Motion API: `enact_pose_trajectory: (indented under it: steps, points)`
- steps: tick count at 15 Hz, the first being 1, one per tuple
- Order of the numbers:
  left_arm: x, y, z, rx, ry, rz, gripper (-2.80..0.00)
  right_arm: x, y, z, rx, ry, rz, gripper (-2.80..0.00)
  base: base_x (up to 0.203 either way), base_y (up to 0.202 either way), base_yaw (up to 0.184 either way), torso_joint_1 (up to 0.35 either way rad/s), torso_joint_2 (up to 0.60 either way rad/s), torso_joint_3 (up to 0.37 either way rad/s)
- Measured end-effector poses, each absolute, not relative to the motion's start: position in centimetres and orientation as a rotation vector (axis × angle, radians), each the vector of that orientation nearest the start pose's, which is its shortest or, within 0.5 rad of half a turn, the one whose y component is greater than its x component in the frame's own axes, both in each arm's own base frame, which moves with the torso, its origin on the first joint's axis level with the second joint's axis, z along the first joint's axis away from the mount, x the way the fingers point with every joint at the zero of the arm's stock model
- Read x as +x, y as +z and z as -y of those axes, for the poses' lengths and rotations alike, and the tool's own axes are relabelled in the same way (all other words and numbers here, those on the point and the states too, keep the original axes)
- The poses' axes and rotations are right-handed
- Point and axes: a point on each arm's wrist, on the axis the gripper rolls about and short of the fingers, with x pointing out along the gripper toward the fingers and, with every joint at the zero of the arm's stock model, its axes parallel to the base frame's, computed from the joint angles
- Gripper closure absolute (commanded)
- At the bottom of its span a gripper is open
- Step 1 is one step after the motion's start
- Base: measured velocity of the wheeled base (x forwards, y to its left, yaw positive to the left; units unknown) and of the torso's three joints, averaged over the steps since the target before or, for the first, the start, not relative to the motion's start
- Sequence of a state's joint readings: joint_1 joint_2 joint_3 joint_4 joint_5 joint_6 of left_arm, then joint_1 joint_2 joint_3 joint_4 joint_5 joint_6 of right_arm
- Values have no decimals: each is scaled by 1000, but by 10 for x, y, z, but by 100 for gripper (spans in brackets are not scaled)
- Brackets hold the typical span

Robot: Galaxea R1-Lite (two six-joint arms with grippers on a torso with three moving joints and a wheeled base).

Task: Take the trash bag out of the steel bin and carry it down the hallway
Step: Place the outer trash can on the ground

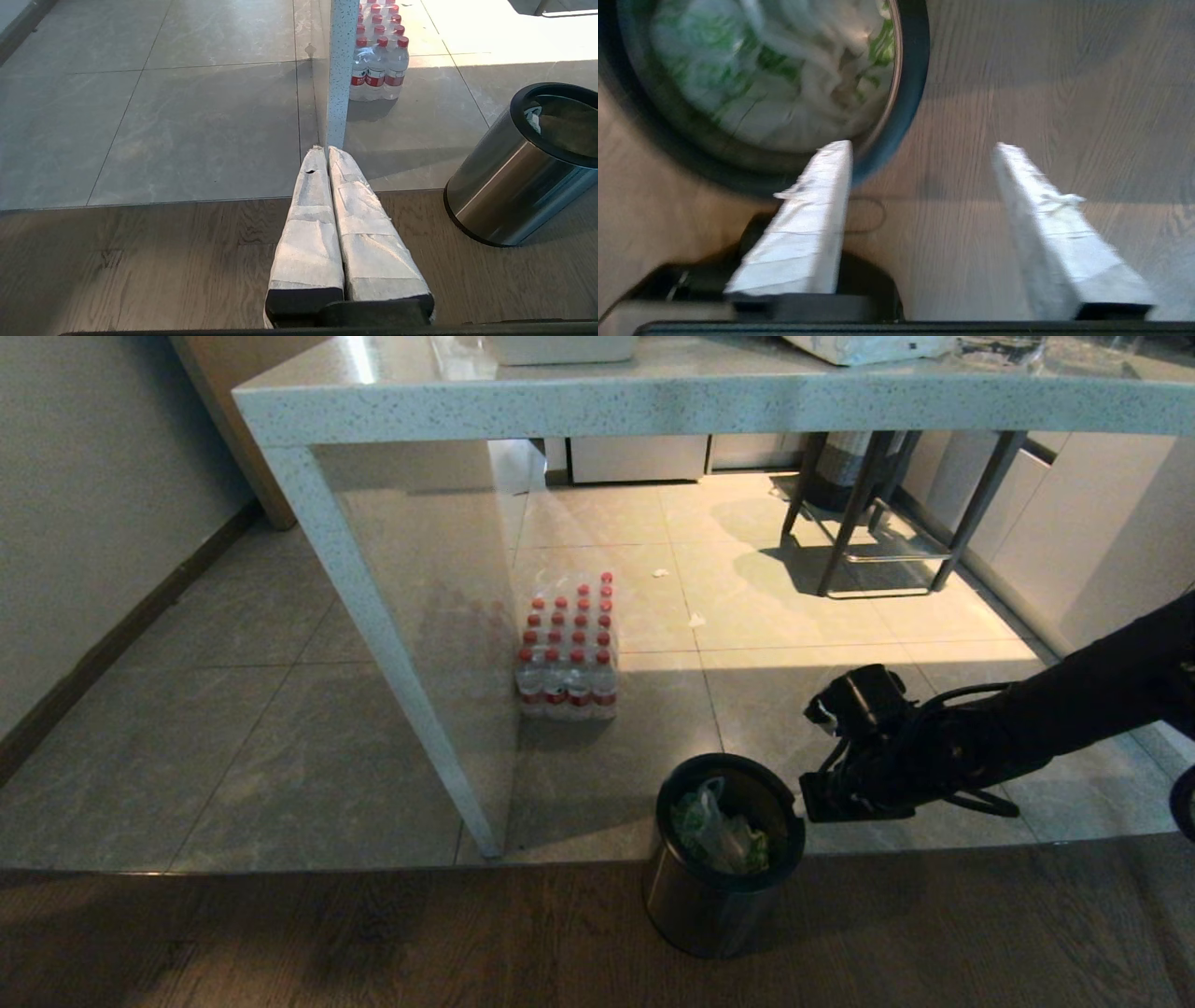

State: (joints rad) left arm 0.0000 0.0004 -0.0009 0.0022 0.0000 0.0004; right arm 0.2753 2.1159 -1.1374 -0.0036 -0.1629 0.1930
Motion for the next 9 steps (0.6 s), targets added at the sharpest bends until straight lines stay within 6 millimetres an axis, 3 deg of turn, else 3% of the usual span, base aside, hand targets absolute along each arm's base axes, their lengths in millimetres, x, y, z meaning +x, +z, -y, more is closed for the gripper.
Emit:
enact_pose_trajectory:
  steps: [9]
  points:
    - [-23,75,0,0,0,-2,0,390,12,-113,-56,11,-930,-280,0,0,0,0,0,0]
